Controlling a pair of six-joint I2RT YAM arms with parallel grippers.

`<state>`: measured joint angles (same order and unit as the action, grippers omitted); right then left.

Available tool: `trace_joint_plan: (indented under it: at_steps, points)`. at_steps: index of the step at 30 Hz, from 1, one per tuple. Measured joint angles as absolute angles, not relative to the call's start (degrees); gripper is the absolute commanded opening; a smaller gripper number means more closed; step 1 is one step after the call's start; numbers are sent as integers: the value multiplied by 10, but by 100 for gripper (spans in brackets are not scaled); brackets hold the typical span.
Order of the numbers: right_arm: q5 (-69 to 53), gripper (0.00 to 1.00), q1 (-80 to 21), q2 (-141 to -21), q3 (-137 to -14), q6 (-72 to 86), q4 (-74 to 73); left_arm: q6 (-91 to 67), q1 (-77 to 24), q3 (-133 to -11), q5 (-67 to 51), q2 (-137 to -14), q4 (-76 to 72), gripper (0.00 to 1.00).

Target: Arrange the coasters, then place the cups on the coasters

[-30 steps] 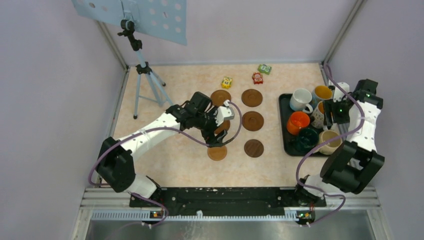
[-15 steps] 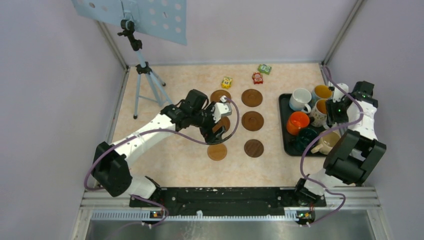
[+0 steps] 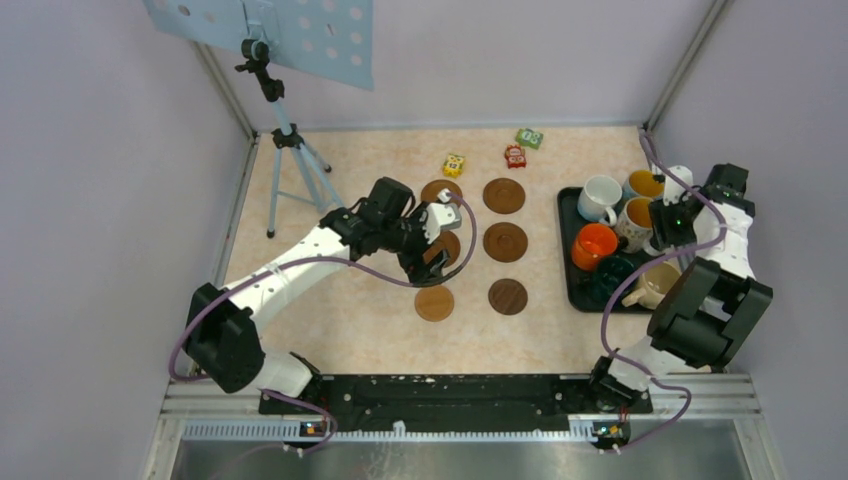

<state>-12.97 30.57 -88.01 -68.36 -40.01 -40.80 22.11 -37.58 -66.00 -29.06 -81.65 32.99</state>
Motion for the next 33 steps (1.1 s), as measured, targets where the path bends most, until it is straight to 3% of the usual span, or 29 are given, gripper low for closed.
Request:
trace_joint_plan:
  at_steps: [12,21,33]
  points:
    - [-184,60,321,-882,-760,-553,-545,221,-371,-660,-301,-816,330,99]
    - [-205,60,321,-950,-792,-607,-562,221,-367,-660,-305,-816,330,99]
    - [-230,51,321,-972,-768,-626,-531,221,-363,-660,-304,-825,330,99]
